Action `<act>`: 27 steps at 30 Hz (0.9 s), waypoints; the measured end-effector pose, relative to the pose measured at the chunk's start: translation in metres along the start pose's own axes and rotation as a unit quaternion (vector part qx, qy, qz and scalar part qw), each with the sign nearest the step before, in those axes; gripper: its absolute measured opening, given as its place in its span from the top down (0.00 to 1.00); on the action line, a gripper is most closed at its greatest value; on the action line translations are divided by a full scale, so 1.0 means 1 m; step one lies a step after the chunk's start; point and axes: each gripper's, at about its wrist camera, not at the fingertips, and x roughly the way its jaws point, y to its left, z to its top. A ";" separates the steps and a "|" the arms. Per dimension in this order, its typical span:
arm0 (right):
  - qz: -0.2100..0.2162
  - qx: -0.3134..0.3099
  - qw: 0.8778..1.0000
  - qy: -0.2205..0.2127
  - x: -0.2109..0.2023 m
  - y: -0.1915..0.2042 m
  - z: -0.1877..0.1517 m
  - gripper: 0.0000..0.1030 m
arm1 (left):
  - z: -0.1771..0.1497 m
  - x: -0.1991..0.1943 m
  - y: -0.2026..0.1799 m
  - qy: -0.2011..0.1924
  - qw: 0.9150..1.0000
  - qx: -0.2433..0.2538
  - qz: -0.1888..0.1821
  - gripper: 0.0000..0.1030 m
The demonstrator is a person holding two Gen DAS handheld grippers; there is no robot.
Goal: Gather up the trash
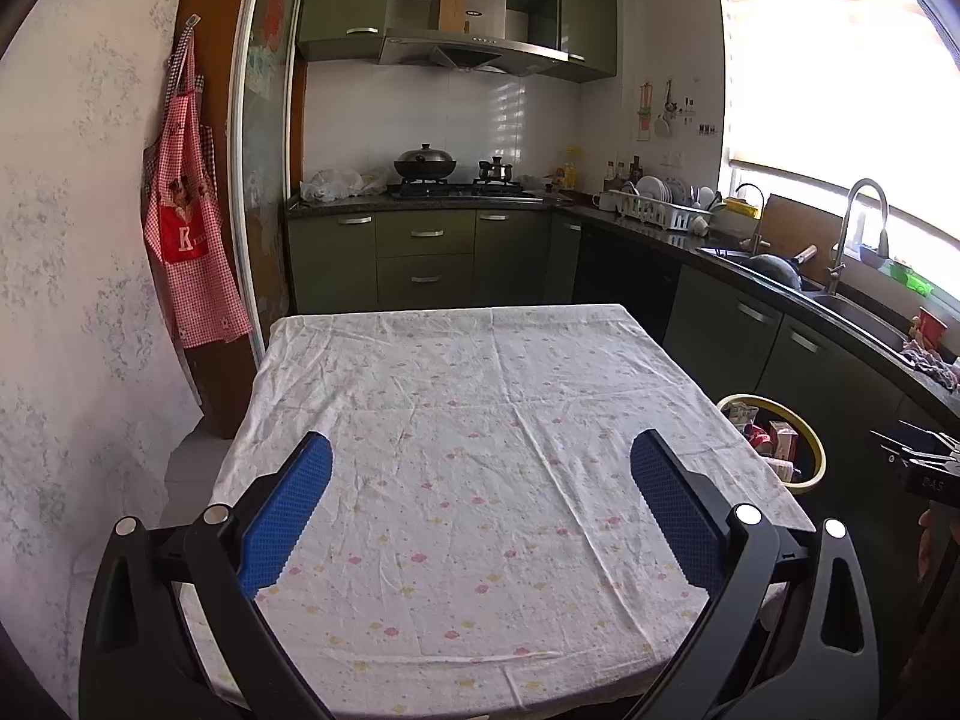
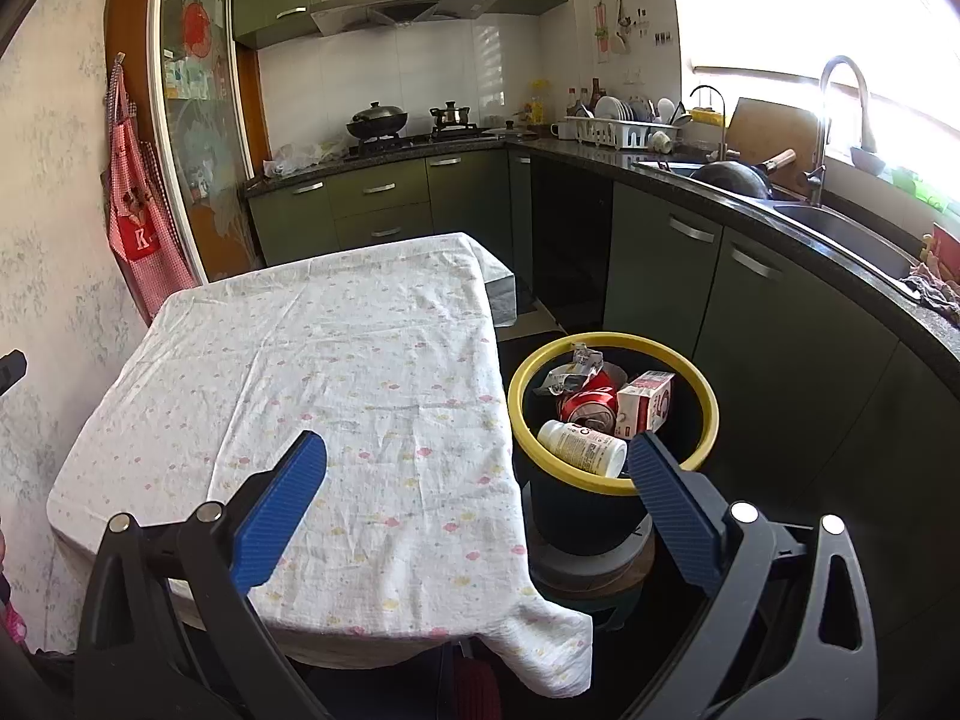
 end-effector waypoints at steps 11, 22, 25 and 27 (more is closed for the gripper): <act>0.000 0.000 1.000 0.011 0.006 0.000 -0.001 0.07 | -0.003 0.008 -0.002 0.010 1.000 0.001 -0.004 0.05; 0.001 -0.001 1.000 0.013 0.008 0.001 -0.001 0.07 | -0.004 0.011 -0.005 0.015 1.000 0.004 -0.007 0.05; 0.001 0.000 1.000 0.014 0.009 0.001 -0.001 0.07 | -0.005 0.012 -0.006 0.017 1.000 0.004 -0.008 0.05; 0.001 -0.001 1.000 0.015 0.010 0.001 -0.002 0.07 | -0.005 0.013 -0.006 0.018 1.000 0.005 -0.008 0.05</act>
